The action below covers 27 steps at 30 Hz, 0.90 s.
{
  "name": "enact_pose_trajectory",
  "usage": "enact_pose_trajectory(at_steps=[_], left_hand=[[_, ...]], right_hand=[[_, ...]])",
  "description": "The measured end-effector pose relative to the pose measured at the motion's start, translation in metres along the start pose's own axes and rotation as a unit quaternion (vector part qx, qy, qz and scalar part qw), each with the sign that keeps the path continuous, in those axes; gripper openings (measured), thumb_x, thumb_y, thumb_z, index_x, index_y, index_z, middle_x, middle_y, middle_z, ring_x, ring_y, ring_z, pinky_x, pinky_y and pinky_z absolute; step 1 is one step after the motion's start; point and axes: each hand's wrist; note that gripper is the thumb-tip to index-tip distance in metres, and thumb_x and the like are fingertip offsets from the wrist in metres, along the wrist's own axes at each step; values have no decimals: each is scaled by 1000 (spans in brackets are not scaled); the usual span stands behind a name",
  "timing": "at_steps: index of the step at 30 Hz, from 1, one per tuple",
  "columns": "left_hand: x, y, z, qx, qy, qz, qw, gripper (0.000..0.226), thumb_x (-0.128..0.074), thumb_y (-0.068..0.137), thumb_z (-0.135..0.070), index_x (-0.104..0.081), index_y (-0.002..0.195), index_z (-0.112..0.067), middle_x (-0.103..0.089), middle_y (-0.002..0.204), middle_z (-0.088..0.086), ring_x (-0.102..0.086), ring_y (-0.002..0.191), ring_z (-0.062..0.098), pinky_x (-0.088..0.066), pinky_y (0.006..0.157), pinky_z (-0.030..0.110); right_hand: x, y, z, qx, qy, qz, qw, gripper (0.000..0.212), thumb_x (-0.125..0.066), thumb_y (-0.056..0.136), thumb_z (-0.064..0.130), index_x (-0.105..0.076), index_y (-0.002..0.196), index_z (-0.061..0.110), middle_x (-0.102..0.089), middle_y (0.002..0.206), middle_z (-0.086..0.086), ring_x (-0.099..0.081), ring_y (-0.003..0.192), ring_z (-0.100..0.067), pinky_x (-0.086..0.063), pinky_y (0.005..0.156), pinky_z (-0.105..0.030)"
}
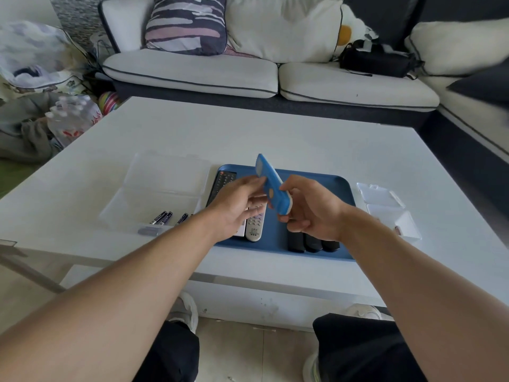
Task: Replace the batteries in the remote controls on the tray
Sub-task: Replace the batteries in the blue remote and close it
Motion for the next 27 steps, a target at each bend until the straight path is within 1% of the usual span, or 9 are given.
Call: enact_pose_trajectory(at_steps=[4,8,12,14,16,19,22,25,27], left_hand=[[0,1,-2,-44,-11,-63,997,11,-67,95,-23,-70,102,-17,-73,93,0,-66,91,19,-54,92,37],[3,0,-3,-34,25,-73,996,14,-65,96,-29,-70,105,-19,-73,100,2,-65,96,20,-53,95,38],[0,-6,-2,13,0,-31,999,31,-53,103,-36,-68,116,-14,-74,114,9,-69,104,23,-52,99,41],[-5,-8,-3,36,-37,-20,998,34,-47,105,-37,-68,115,-12,-74,112,12,-71,101,26,-53,98,44],[-11,-9,-3,41,-58,-22,997,35,-43,107,-34,-67,112,-9,-76,100,11,-72,89,27,-56,93,47],[-14,-11,-4,37,-60,-23,997,38,-38,109,-31,-63,122,-5,-77,91,10,-73,76,26,-61,81,49],[-16,-13,-5,38,-76,-26,996,38,-34,110,-31,-63,120,-7,-76,81,8,-73,70,25,-60,76,44],[-18,-13,-5,33,-105,-40,993,36,-33,110,-28,-64,106,-10,-74,72,5,-67,69,23,-58,74,41],[-17,-13,-5,30,-108,-49,992,34,-35,110,-28,-64,105,-12,-74,73,5,-66,68,22,-59,67,38]], right_hand=[[-2,-1,-2,7,-21,-52,998,30,-50,98,29,-65,115,9,-71,104,-10,-66,75,-18,-39,53,-24],[-7,-4,-4,13,-35,-76,996,27,-55,102,26,-67,120,11,-75,107,-6,-74,89,-23,-49,57,-25],[-16,-5,-7,29,-147,-125,981,28,-70,93,35,-65,112,15,-78,95,-4,-77,85,-21,-31,47,-24],[-21,-5,-7,44,-208,-177,961,39,-79,82,45,-64,105,18,-78,84,1,-76,75,-15,-32,46,-20],[-22,-4,-8,73,-282,-231,928,42,-82,76,52,-62,98,23,-76,76,7,-73,67,-10,-43,50,-19],[-19,2,-10,147,-402,-311,849,34,-83,73,52,-62,91,31,-67,72,10,-63,67,-8,-52,61,-31],[-21,7,-7,176,-437,-314,824,25,-79,80,47,-70,101,37,-65,80,15,-60,74,-5,-49,64,-30],[-24,8,-7,161,-474,-300,812,27,-71,87,49,-71,112,40,-67,91,19,-58,76,-6,-43,62,-27],[-25,8,-8,164,-496,-301,798,28,-67,89,50,-69,116,41,-68,96,19,-55,75,-7,-40,63,-27]])
Point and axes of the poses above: each hand's wrist, its own y-axis towards the middle knuckle, its own x-axis out of the back of the hand, z = x × y
